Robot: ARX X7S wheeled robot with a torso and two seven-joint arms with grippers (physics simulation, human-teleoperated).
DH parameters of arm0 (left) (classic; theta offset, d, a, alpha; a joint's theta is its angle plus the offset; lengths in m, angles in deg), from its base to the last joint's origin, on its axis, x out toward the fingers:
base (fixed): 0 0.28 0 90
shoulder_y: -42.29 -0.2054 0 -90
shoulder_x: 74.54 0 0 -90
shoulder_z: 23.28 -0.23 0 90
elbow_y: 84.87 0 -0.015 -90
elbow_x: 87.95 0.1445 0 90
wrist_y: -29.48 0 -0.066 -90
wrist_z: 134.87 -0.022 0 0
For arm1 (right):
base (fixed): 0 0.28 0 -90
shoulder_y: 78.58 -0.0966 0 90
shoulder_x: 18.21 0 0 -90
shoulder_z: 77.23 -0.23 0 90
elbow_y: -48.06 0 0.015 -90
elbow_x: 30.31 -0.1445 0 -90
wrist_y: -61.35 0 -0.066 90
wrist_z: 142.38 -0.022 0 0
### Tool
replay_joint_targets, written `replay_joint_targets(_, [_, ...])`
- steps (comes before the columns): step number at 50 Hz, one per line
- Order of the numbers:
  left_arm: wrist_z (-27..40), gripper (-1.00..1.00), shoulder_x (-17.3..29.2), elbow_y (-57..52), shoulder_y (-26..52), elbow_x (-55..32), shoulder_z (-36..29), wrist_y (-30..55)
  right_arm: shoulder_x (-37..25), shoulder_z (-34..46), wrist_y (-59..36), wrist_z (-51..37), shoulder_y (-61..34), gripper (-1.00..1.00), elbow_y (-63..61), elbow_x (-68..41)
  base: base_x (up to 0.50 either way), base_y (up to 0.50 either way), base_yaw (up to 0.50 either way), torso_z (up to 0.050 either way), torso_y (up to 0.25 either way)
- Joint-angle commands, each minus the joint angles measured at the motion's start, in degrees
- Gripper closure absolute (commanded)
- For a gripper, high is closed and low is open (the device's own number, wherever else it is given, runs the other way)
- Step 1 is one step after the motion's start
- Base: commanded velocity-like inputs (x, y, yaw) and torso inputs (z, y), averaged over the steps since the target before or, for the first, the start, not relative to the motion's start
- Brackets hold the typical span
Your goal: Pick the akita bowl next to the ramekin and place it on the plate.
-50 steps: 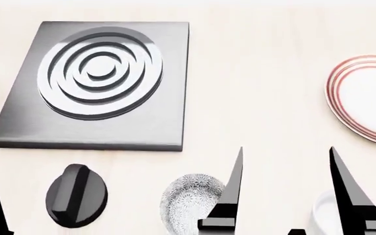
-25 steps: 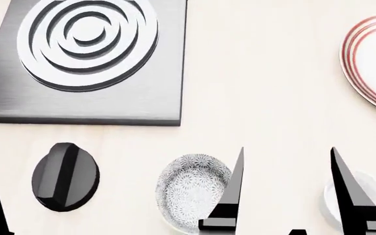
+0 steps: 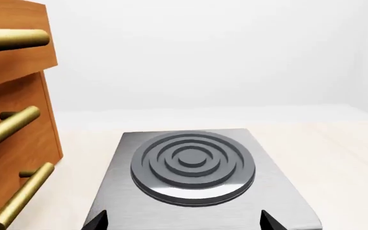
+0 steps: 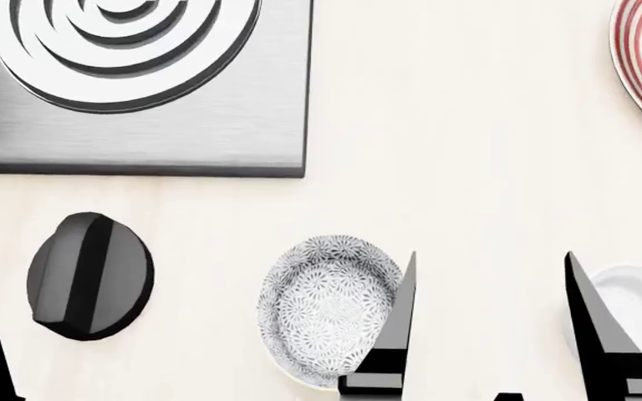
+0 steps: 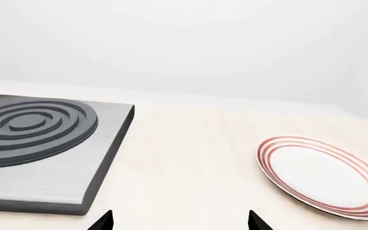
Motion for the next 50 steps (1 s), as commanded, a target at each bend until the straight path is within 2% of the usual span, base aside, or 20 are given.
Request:
replay_joint_targets(1, [0.4, -1.00, 0.0, 0.1, 0.2, -0.6, 0.1, -0.3, -0.2, 0.1, -0.4, -0.3, -0.3, -1.00, -0.2, -0.5, 0.00, 0.00, 0.00, 0.000, 0.000])
replay_joint_targets(14, [0.0, -1.00, -0.2, 1.1, -0.2, 0.2, -0.5, -0.7, -0.2, -1.1, -4.7, -1.6, -2.5, -1.00, -1.6, -6.9, 0.00, 0.00, 0.00, 0.000, 0.000])
replay_joint_targets(20, [-0.3, -1.00, -0.4, 1.5, -0.4, 0.6, -1.1, -0.8, -0.3, -3.0, -8.8, -3.9, -4.8, -1.00, -2.8, -14.4, 0.00, 0.00, 0.00, 0.000, 0.000])
replay_joint_targets(21, [-0.3, -1.00, -0.5, 1.6, -0.4, 0.5, -1.1, -0.8, 0.1, -4.0, -9.8, -4.3, -5.4, -1.00, -2.3, -19.4, 0.00, 0.00, 0.00, 0.000, 0.000])
replay_joint_targets(23, [-0.4, -1.00, -0.5, 1.6, -0.2, 0.5, -1.2, -0.8, 0.2, -4.2, -10.8, -5.2, -6.5, -1.00, -2.8, -22.1, 0.00, 0.00, 0.00, 0.000, 0.000])
replay_joint_targets(33, [-0.4, -1.00, -0.5, 2.0, -0.6, 0.8, -1.3, -1.3, 0.6, -6.8, -10.1, -7.1, -7.3, -1.00, -1.2, -33.9, 0.00, 0.00, 0.00, 0.000, 0.000])
replay_joint_targets(50, [-0.2, -1.00, -0.1, 2.1, -0.9, 0.9, -1.4, -1.7, 1.9, -7.0, -7.1, -3.5, -5.6, -1.00, 4.3, -35.1, 0.00, 0.00, 0.00, 0.000, 0.000])
